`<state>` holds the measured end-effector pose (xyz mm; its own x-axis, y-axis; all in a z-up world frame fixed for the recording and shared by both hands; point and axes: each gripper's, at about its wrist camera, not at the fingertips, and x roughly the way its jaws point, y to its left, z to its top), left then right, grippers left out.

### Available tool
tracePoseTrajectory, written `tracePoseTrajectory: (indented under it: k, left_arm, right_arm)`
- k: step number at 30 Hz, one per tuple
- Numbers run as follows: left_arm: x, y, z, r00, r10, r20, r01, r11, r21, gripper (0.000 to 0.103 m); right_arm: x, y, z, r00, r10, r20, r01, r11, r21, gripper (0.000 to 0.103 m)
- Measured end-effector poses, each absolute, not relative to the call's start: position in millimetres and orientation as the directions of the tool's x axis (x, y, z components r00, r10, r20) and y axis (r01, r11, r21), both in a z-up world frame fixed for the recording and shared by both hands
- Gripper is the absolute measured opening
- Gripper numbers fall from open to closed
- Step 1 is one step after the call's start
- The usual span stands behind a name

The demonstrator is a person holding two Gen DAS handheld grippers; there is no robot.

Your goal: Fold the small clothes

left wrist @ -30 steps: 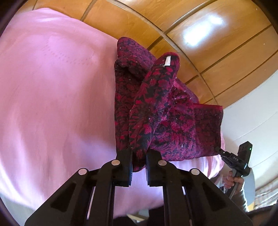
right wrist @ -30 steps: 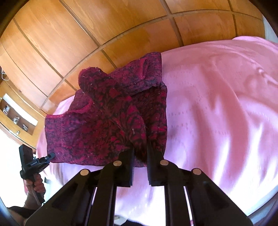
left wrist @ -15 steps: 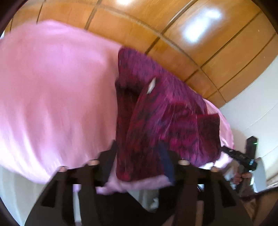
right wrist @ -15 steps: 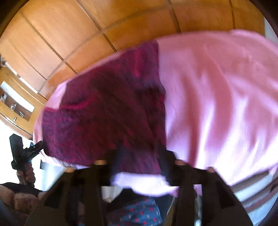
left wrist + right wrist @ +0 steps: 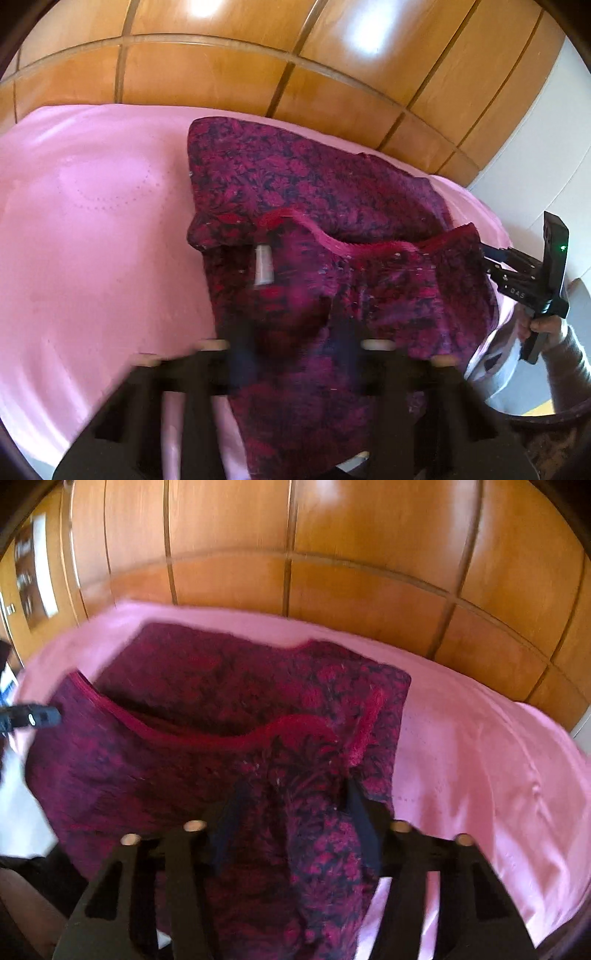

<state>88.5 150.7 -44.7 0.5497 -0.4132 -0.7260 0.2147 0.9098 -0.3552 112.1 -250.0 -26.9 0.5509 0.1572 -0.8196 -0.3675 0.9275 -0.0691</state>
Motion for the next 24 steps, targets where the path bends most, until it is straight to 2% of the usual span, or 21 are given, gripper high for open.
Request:
tracePoseTrajectory:
  k: [1, 3, 9, 14, 17, 24]
  left_arm:
    - [85, 153, -43, 0.561, -0.410, -0.719, 0.216, 0.911, -0.350, 0.016]
    - [75, 161, -36, 0.587, -0.434, -0.684, 0.224, 0.898, -0.378, 0.014]
    - [50, 176, -6, 0.655, -0.434, -0.618, 0.215, 0.892, -0.399, 0.013]
    - [63, 177, 26, 0.719, -0.425, -0.549, 0.240, 0.894, -0.378, 0.013]
    - [90, 175, 31, 0.735, -0.379, -0.562, 0.224, 0.918, -0.326, 0.013]
    - [173, 180, 9, 0.713, -0.310, -0.629, 0.113, 0.936, -0.332, 0.012]
  right_arm:
    - [111, -254, -26, 0.546, 0.164, -0.822, -0.367, 0.928, -0.058, 0.019]
    - [104, -262, -17, 0.548, 0.192, -0.814, -0.371, 0.928, -0.031, 0.016]
    - [92, -283, 32, 0.593, 0.269, -0.759, -0.332, 0.940, 0.073, 0.016]
    - [117, -290, 59, 0.630, 0.339, -0.699, -0.304, 0.936, 0.179, 0.016]
    - [141, -289, 56, 0.636, 0.328, -0.698, -0.283, 0.941, 0.183, 0.016]
    - [223, -288, 19, 0.624, 0.263, -0.736, -0.161, 0.965, 0.208, 0.016]
